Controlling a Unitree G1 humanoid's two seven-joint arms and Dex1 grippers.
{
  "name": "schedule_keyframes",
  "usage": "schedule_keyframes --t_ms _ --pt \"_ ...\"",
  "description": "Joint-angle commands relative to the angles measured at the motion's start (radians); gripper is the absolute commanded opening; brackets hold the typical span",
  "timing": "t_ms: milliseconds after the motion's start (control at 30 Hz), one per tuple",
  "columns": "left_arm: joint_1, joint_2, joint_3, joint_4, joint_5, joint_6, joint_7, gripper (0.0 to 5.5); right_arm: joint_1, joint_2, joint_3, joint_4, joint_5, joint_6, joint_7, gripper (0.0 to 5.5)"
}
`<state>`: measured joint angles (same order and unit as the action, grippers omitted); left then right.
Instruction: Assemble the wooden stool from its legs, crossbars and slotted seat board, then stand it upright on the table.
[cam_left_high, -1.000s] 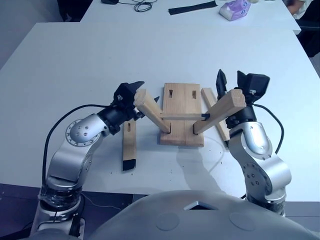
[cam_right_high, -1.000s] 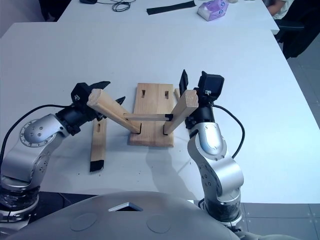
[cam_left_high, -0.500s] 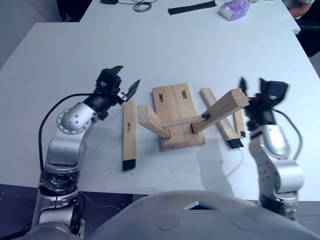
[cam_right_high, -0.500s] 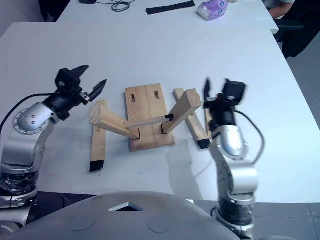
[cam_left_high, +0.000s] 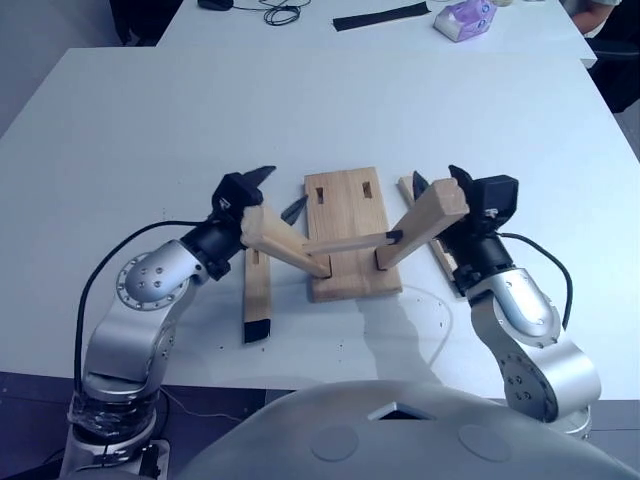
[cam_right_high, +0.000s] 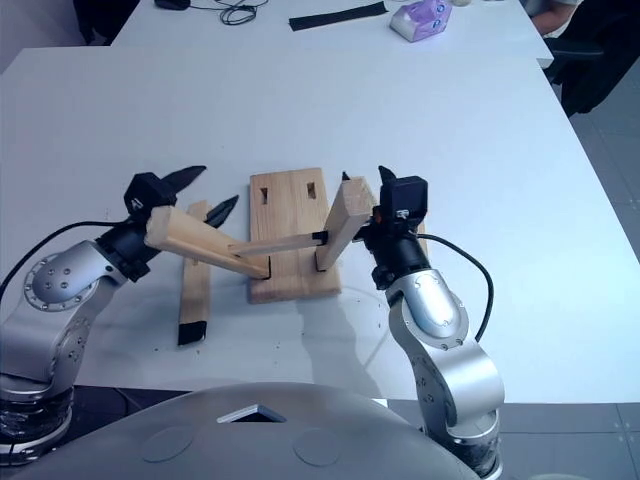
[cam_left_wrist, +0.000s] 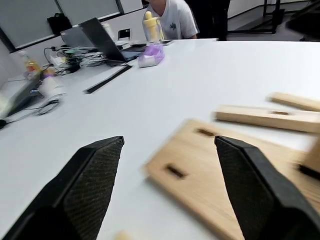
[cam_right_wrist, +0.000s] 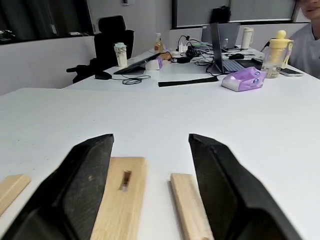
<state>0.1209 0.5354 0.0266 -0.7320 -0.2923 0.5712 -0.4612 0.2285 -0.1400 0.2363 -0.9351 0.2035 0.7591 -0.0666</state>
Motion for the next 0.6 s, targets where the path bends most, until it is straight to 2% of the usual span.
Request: schedule_keyframes --t_ms 33,200,367,500,600 --pt "-0.03 -0.019 -0.022 0.002 0.002 0.026 0.022 3.39 0.015 -0.01 -0.021 0.009 -0.01 0.021 0.009 2.75" --pt "-0.049 -0.041 -0.036 0.014 0.017 0.019 0.051 3.39 -0.001 -0.012 -0.104 0.039 -0.026 0.005 0.008 2.75" --pt "-0.12 -0.014 0.057 0.138 0.018 -0.059 0.033 3.39 -0.052 -0.015 -0.261 -0.026 0.038 -0.019 0.054 2.75" --pt "-0.262 -0.011 0.156 0.223 -0.073 -0.11 -0.016 3.39 -0.143 -0.006 -0.396 -0.089 0.217 0.028 0.109 2.75" --pt "-0.374 -0.025 0.177 0.211 -0.191 -0.074 -0.045 3.39 -0.288 -0.041 -0.49 -0.106 0.452 0.093 0.108 2.75"
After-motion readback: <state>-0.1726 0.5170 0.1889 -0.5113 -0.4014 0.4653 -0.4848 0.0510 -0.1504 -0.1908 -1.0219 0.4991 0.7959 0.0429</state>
